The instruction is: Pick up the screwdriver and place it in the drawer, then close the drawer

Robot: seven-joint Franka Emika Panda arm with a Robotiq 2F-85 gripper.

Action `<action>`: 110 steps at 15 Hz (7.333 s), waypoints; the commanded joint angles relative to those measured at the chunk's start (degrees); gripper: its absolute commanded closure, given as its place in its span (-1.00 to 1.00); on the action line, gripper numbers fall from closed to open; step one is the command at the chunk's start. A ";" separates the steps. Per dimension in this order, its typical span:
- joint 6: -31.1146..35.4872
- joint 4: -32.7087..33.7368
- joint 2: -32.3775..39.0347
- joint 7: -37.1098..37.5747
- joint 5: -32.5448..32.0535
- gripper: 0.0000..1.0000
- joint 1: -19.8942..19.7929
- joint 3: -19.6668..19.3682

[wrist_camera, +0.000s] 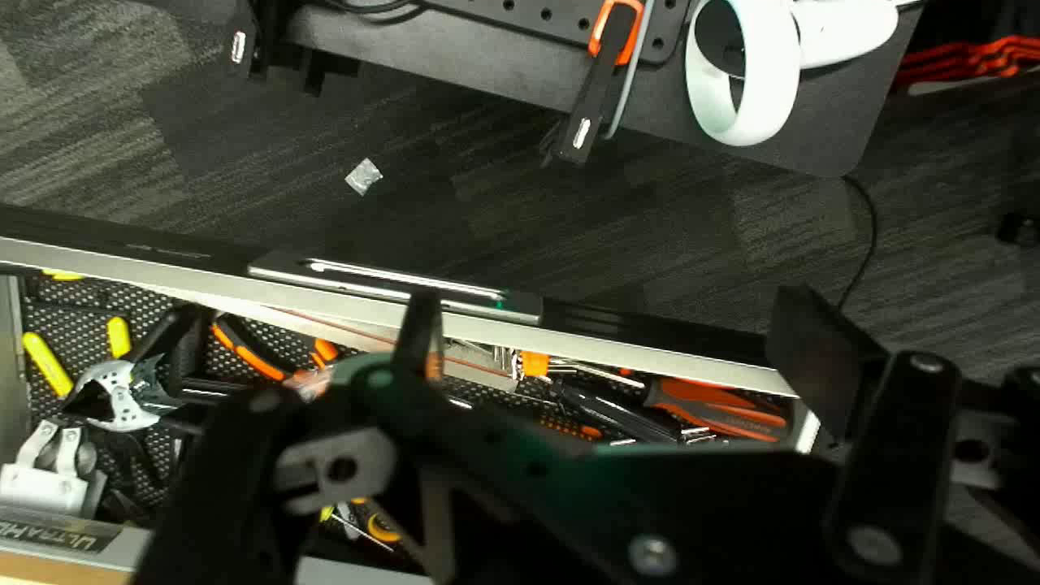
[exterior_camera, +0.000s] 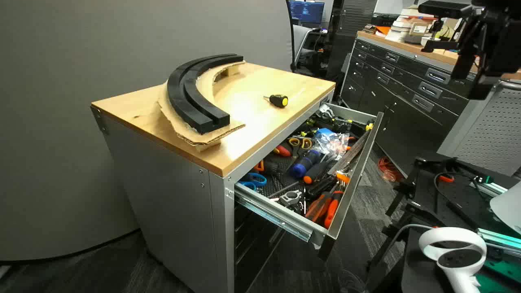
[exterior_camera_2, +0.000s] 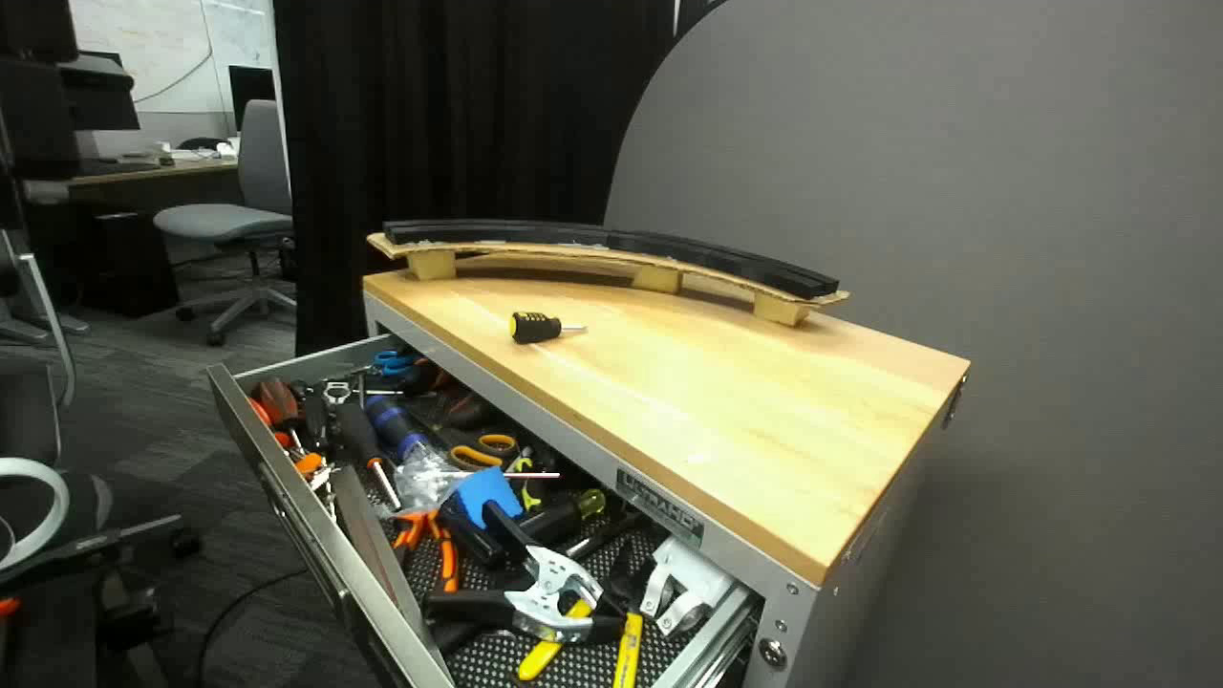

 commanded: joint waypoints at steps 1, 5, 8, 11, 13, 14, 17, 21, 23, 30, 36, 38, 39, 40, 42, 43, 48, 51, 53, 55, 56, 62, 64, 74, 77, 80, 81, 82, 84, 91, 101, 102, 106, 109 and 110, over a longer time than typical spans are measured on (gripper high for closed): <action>-0.13 0.23 0.08 0.25 -0.28 -1.00 0.40 -0.39; -0.13 0.39 0.00 0.24 -0.28 -1.00 0.40 -0.38; -0.13 0.39 0.00 0.24 -0.28 -1.00 0.40 -0.38; -0.13 0.39 0.00 0.24 -0.28 -1.00 0.40 -0.38; -0.13 0.40 -0.01 0.24 -0.28 -1.00 0.40 -0.38; -0.13 0.40 -0.01 0.24 -0.28 -1.00 0.40 -0.38; -0.13 0.39 -0.01 0.24 -0.28 -1.00 0.40 -0.38; -0.13 0.39 -0.01 0.24 -0.28 -1.00 0.40 -0.38; -0.13 0.39 -0.01 0.24 -0.28 -1.00 0.39 -0.38; -0.13 0.39 -0.01 0.24 -0.28 -1.00 0.39 -0.38; -0.13 0.40 -0.02 0.24 -0.28 -1.00 0.40 -0.38; -0.13 0.40 -0.01 0.24 -0.28 -1.00 0.39 -0.38; -0.13 0.40 -0.01 0.24 -0.28 -1.00 0.40 -0.38; -0.13 0.40 -0.02 0.24 -0.28 -1.00 0.40 -0.38; -0.13 0.40 -0.02 0.24 -0.28 -1.00 0.40 -0.38; -0.13 0.40 -0.01 0.24 -0.28 -1.00 0.40 -0.38; -0.13 0.40 -0.01 0.24 -0.28 -1.00 0.40 -0.38; -0.13 0.40 -0.02 0.24 -0.28 -1.00 0.40 -0.38; -0.13 0.40 -0.02 0.24 -0.28 -1.00 0.39 -0.38; -0.13 0.40 -0.02 0.24 -0.28 -1.00 0.40 -0.38; -0.13 0.40 -0.02 0.24 -0.28 -1.00 0.40 -0.38; -0.13 0.40 -0.02 0.24 -0.28 -1.00 0.40 -0.38; -0.13 0.40 -0.01 0.24 -0.28 -1.00 0.40 -0.38; -0.13 0.40 -0.02 0.24 -0.28 -1.00 0.39 -0.38; -0.13 0.40 -0.02 0.24 -0.28 -1.00 0.40 -0.38; -0.13 0.40 -0.02 0.24 -0.28 -1.00 0.40 -0.38; -0.13 0.40 -0.02 0.24 -0.28 -1.00 0.40 -0.38; -0.13 0.40 -0.02 0.24 -0.28 -1.00 0.40 -0.38; -0.13 0.40 -0.02 0.24 -0.28 -1.00 0.39 -0.38; -0.13 0.40 -0.02 0.24 -0.28 -1.00 0.40 -0.38; 13.82 5.94 14.40 8.68 -0.86 -1.00 -2.62 3.88; 16.59 7.46 17.74 10.32 -2.01 -1.00 -3.49 4.70; 23.39 16.35 30.60 16.25 -10.64 -1.00 -7.73 5.88; 24.09 23.97 39.43 19.30 -17.14 -1.00 -9.45 3.89; 23.58 26.36 42.03 19.81 -18.39 -1.00 -9.36 3.02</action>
